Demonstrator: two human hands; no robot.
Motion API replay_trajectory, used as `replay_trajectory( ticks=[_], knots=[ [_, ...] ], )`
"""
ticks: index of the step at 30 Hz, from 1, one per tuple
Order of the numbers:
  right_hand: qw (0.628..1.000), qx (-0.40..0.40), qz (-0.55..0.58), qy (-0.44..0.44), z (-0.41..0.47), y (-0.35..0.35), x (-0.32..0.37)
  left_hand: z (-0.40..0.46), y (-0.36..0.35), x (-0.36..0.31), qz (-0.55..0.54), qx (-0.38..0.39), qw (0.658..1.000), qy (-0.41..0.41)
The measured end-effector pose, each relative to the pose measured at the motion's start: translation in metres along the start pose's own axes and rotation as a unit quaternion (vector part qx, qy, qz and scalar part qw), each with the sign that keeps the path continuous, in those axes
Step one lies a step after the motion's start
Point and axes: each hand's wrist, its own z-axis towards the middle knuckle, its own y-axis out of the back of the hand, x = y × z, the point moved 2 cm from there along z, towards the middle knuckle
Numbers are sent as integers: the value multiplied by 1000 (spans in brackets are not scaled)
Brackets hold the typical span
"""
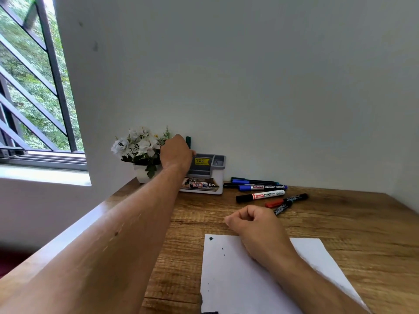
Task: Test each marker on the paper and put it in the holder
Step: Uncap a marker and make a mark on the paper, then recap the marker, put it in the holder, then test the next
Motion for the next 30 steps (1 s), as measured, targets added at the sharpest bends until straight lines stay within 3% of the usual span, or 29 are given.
replay_trajectory(
  ticks=[5,12,16,21,26,30],
  knots=[
    [1000,-2,-1,-4,-1,-1,1,-4,5,-2,-35,-6,999,-22],
    [999,13,27,-18,-9,5,12,-43,29,-34,-156,-34,979,-129],
    [999,-30,34,-26,-11,21,20,-83,31,-53,-206,46,961,-177],
    [990,-120,28,-72,0,53,21,-117,24,-67,-196,149,948,-202],
    [978,-157,64,-123,8,78,6,-146,0,-75,-113,288,926,-215],
    [976,-160,75,-130,17,80,-7,-153,-10,-73,-67,347,913,-204]
  ],
)
